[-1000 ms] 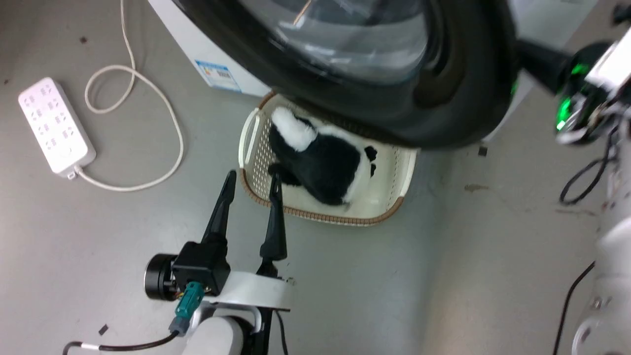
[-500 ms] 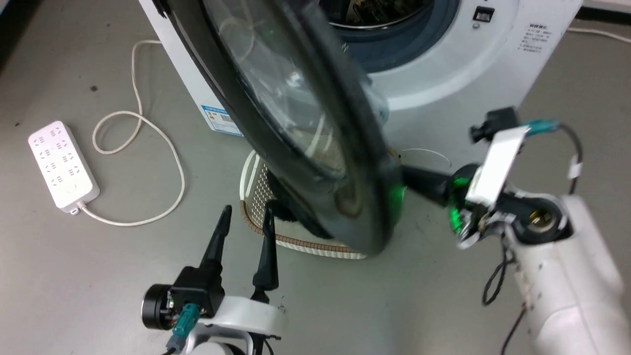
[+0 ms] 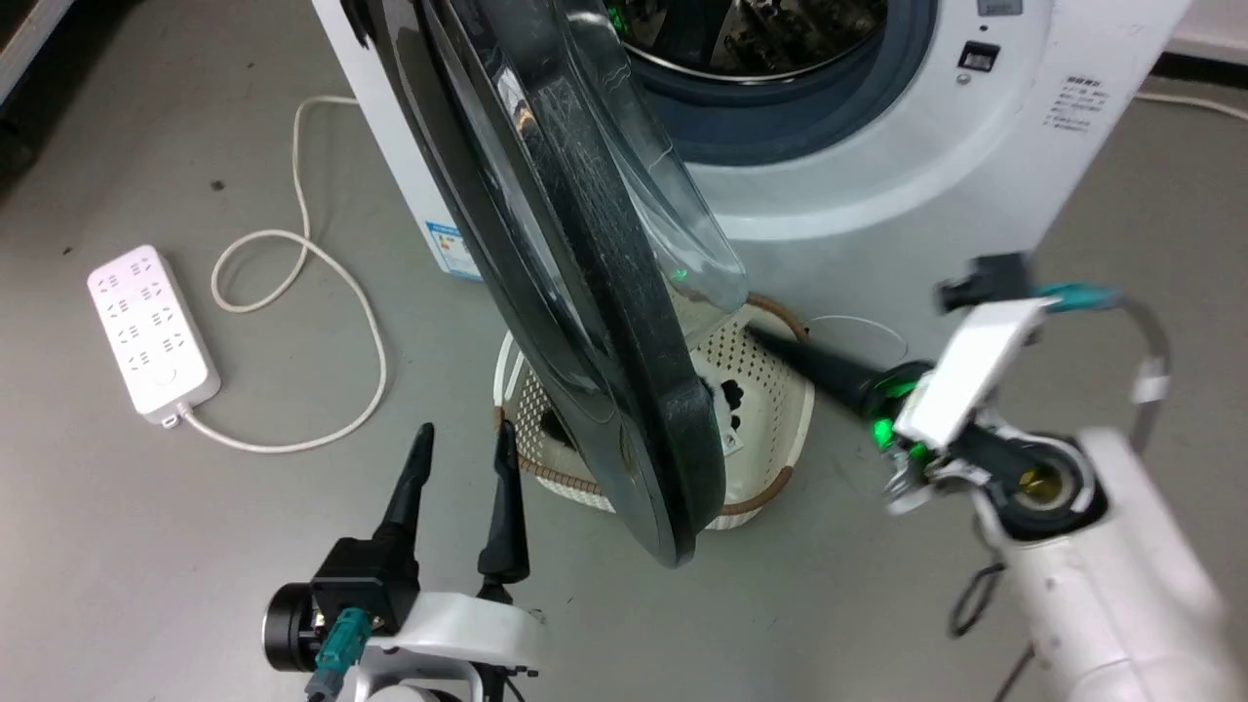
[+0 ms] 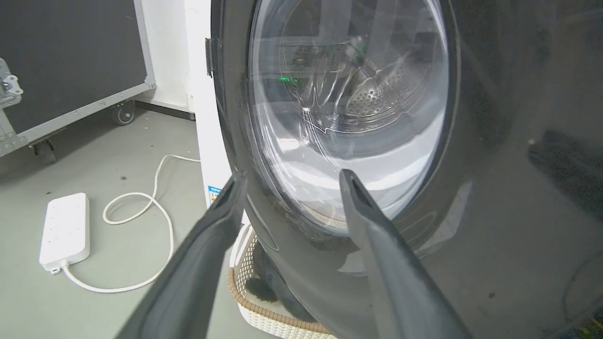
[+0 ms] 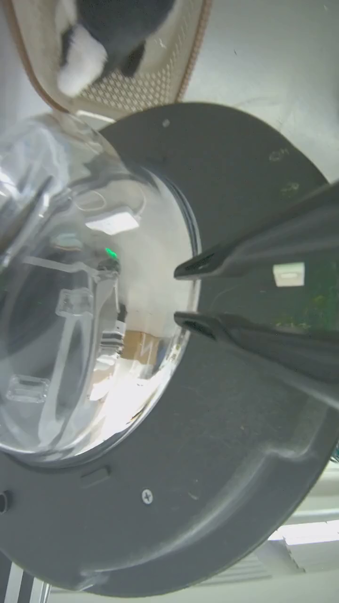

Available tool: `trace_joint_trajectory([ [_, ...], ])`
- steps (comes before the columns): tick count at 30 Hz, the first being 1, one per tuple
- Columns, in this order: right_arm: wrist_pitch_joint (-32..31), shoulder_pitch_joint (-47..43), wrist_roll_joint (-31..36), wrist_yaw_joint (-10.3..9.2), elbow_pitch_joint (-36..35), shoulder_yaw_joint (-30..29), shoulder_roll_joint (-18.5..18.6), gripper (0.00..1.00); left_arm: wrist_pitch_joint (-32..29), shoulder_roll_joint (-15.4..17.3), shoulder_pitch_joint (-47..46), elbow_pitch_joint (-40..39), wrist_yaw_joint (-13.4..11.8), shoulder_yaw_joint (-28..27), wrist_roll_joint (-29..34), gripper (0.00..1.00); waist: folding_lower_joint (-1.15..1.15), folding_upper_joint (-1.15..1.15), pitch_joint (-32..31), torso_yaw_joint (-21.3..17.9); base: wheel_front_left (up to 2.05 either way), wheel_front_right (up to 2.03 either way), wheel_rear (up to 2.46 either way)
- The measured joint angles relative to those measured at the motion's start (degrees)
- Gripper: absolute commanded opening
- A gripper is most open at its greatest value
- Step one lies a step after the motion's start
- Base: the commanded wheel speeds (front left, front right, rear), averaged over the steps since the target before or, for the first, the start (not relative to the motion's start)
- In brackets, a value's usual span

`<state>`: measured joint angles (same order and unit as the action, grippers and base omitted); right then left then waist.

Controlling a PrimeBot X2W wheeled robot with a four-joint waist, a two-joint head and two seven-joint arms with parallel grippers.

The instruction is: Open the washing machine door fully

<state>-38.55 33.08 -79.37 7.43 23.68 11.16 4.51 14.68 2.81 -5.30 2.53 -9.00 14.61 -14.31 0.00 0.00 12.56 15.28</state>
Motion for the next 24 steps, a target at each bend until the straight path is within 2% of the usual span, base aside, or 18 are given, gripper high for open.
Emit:
trace_joint_trajectory([
  [5,15.4,-0.7,13.6,0.0,-6.0,-0.8,7.3,1.0,0.0,0.0,0.0,-0.2,-0.1,-0.6,-0.5,1.0,0.0,0.0,-1.9,-1.1,0.0,0.0,0.0],
  [8,27.5,-2.4,23.7,0.0,-10.7,1.7,13.3,1.0,0.0,0.0,0.0,-0.4,-0.1,-1.5,-0.5,1.0,0.0,0.0,-3.2,-2.2,0.0,0.0,0.0],
  [14,49.0,-7.5,43.9,0.01,-14.7,3.8,21.6,1.0,0.0,0.0,0.7,-1.6,0.2,-5.0,-0.4,1.0,0.0,0.0,-5.6,-5.2,0.0,0.0,0.0],
  [18,52.6,-13.2,55.1,0.01,-15.5,-2.0,21.6,1.0,0.0,0.0,1.5,-2.5,0.9,-6.5,0.6,1.0,0.0,0.0,-6.6,-7.6,0.0,0.0,0.0],
  [21,53.1,-17.7,62.0,0.01,-18.4,-7.1,18.1,1.0,0.0,0.0,2.1,-2.6,1.6,-7.6,1.6,1.0,-0.01,0.0,-6.9,-9.1,0.0,0.0,0.0],
  [24,53.3,-22.7,66.8,0.01,-21.7,-10.5,12.9,1.0,0.0,0.0,2.6,-2.4,2.5,-8.4,2.2,1.0,0.0,0.0,-7.1,-10.3,0.0,0.0,0.0],
])
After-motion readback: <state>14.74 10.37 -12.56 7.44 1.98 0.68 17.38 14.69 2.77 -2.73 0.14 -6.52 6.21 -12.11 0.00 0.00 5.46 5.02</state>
